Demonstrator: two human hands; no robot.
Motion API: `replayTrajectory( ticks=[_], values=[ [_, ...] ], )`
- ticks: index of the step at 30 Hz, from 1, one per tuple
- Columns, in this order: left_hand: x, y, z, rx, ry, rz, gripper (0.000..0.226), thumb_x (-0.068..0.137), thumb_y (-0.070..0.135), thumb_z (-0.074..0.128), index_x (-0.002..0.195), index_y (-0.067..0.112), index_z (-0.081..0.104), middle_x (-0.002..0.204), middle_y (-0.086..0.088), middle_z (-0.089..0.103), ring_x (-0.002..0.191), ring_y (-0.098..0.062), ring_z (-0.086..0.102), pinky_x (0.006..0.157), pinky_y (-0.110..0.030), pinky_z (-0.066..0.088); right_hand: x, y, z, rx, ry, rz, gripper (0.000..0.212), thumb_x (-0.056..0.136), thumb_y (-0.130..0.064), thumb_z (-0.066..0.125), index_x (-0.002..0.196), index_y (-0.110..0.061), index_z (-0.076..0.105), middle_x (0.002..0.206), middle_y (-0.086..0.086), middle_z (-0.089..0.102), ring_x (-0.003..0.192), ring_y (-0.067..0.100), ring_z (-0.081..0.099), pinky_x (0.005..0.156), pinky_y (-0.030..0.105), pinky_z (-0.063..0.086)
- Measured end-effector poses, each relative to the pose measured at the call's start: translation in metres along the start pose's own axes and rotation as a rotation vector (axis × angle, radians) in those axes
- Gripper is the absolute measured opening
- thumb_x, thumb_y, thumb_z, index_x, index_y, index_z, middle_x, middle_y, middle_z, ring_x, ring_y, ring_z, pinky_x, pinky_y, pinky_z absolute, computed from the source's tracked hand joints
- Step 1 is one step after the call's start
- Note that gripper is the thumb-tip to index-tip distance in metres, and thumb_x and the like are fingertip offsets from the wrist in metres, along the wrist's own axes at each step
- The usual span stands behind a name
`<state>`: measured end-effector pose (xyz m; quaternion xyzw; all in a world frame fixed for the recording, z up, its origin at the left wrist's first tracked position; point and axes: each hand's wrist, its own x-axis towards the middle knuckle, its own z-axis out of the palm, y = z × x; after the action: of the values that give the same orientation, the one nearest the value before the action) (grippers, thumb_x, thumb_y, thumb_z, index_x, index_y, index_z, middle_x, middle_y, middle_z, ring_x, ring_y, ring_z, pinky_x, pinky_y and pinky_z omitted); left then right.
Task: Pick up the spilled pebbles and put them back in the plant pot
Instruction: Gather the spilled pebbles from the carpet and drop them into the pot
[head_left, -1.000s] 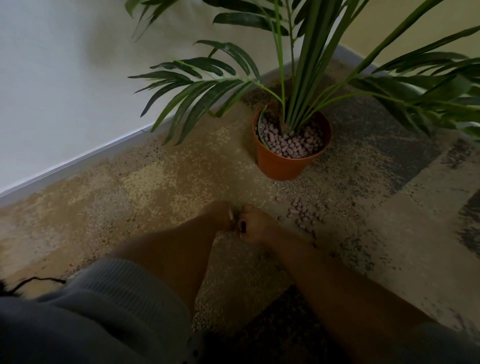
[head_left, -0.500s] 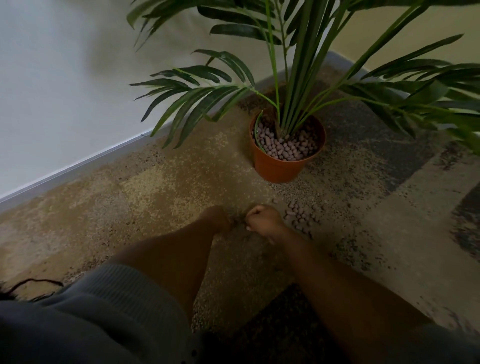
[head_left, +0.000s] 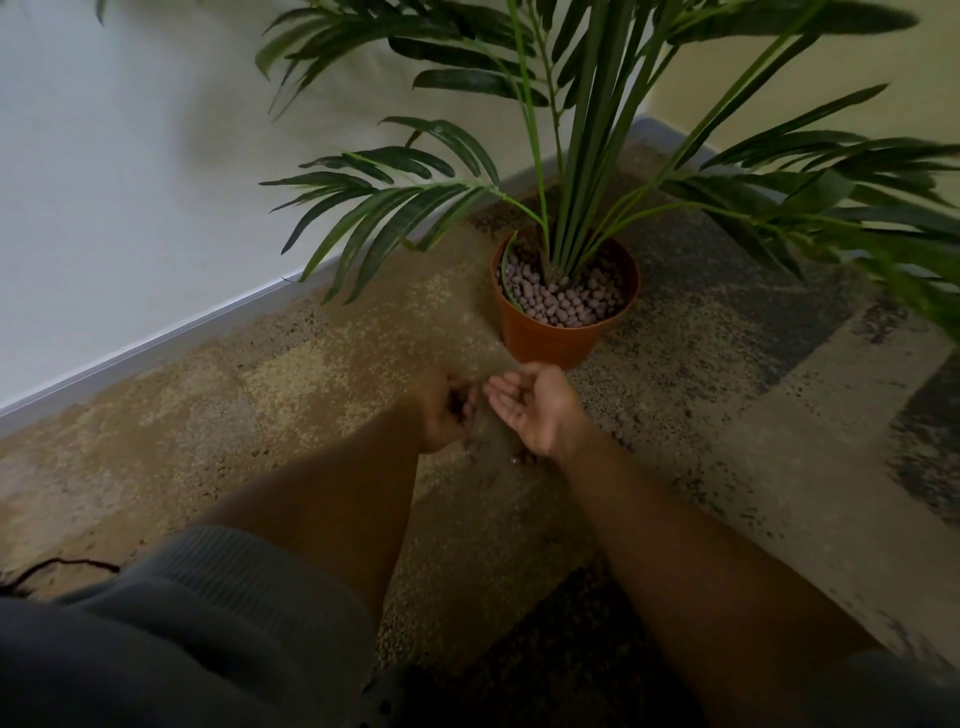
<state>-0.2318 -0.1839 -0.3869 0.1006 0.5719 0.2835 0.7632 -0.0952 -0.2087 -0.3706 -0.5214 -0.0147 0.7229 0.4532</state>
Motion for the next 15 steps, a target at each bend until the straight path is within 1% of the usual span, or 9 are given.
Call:
replayTrajectory(
  ticks=[2, 3, 4, 5, 7, 9, 10, 12, 15],
  values=[
    [-0.003, 0.012, 0.017, -0.102, -0.018, 0.075, 0.029, 0.099, 0.018, 0.033, 0.078, 0.012, 0.053, 0.062, -0.002, 0.052, 0.058, -0.008, 0.047, 0.049, -0.015, 0.040, -0.005, -0.013, 0.009, 0.087, -0.022, -0.050, 0.032, 0.101, -0.021, 0.039, 0.113, 0.003, 0.057, 0.127, 0.023, 0.059, 0.114, 0.030, 0.060, 0.108, 0.039, 0.045],
    [-0.007, 0.019, 0.026, -0.151, -0.027, 0.113, 0.031, 0.100, 0.019, 0.032, 0.080, 0.012, 0.055, 0.063, -0.002, 0.054, 0.061, -0.008, 0.049, 0.050, -0.015, 0.043, -0.008, -0.020, 0.014, 0.136, -0.033, -0.076, 0.032, 0.101, -0.022, 0.039, 0.110, 0.004, 0.056, 0.124, 0.022, 0.059, 0.115, 0.031, 0.060, 0.107, 0.039, 0.046],
    [-0.010, 0.027, 0.035, -0.198, -0.040, 0.150, 0.033, 0.101, 0.021, 0.031, 0.083, 0.012, 0.058, 0.068, -0.003, 0.056, 0.065, -0.009, 0.052, 0.055, -0.016, 0.046, -0.010, -0.028, 0.018, 0.179, -0.044, -0.107, 0.034, 0.101, -0.024, 0.039, 0.113, 0.004, 0.055, 0.123, 0.022, 0.059, 0.116, 0.032, 0.059, 0.107, 0.039, 0.046],
    [-0.012, 0.035, 0.043, -0.238, -0.057, 0.186, 0.034, 0.102, 0.021, 0.030, 0.090, 0.011, 0.061, 0.078, -0.005, 0.058, 0.072, -0.011, 0.054, 0.064, -0.017, 0.048, -0.012, -0.036, 0.022, 0.221, -0.054, -0.145, 0.037, 0.101, -0.025, 0.037, 0.118, 0.004, 0.052, 0.123, 0.023, 0.057, 0.118, 0.032, 0.058, 0.107, 0.039, 0.045],
    [-0.015, 0.049, 0.058, -0.307, -0.108, 0.236, 0.038, 0.104, 0.021, 0.027, 0.118, 0.007, 0.059, 0.107, -0.011, 0.061, 0.096, -0.015, 0.060, 0.087, -0.022, 0.049, -0.016, -0.051, 0.029, 0.314, -0.068, -0.220, 0.040, 0.101, -0.024, 0.034, 0.125, 0.004, 0.048, 0.126, 0.022, 0.053, 0.122, 0.033, 0.054, 0.109, 0.040, 0.044],
    [-0.017, 0.060, 0.073, -0.323, -0.174, 0.262, 0.045, 0.105, 0.025, 0.025, 0.140, 0.004, 0.044, 0.140, -0.013, 0.051, 0.125, -0.021, 0.052, 0.101, -0.029, 0.046, -0.016, -0.065, 0.032, 0.414, -0.090, -0.269, 0.045, 0.101, -0.023, 0.032, 0.134, 0.005, 0.043, 0.133, 0.022, 0.049, 0.126, 0.033, 0.050, 0.112, 0.042, 0.040],
    [-0.021, 0.063, 0.080, -0.317, -0.194, 0.271, 0.047, 0.105, 0.026, 0.025, 0.144, 0.004, 0.038, 0.146, -0.013, 0.045, 0.131, -0.024, 0.048, 0.103, -0.032, 0.045, -0.016, -0.071, 0.032, 0.458, -0.106, -0.278, 0.048, 0.101, -0.024, 0.031, 0.138, 0.005, 0.041, 0.136, 0.023, 0.047, 0.127, 0.034, 0.049, 0.113, 0.044, 0.038],
    [-0.031, 0.066, 0.093, -0.276, -0.216, 0.292, 0.048, 0.105, 0.027, 0.025, 0.143, 0.000, 0.037, 0.146, -0.016, 0.044, 0.133, -0.028, 0.045, 0.103, -0.037, 0.043, -0.015, -0.081, 0.029, 0.521, -0.148, -0.288, 0.052, 0.100, -0.025, 0.029, 0.142, 0.005, 0.037, 0.139, 0.025, 0.046, 0.129, 0.037, 0.048, 0.114, 0.047, 0.036],
    [-0.046, 0.066, 0.104, -0.213, -0.263, 0.289, 0.054, 0.105, 0.028, 0.023, 0.141, -0.009, 0.035, 0.146, -0.024, 0.042, 0.136, -0.033, 0.041, 0.109, -0.041, 0.036, -0.016, -0.086, 0.021, 0.561, -0.182, -0.300, 0.053, 0.100, -0.024, 0.024, 0.144, 0.003, 0.038, 0.142, 0.027, 0.045, 0.130, 0.039, 0.047, 0.113, 0.051, 0.036]
  ],
)
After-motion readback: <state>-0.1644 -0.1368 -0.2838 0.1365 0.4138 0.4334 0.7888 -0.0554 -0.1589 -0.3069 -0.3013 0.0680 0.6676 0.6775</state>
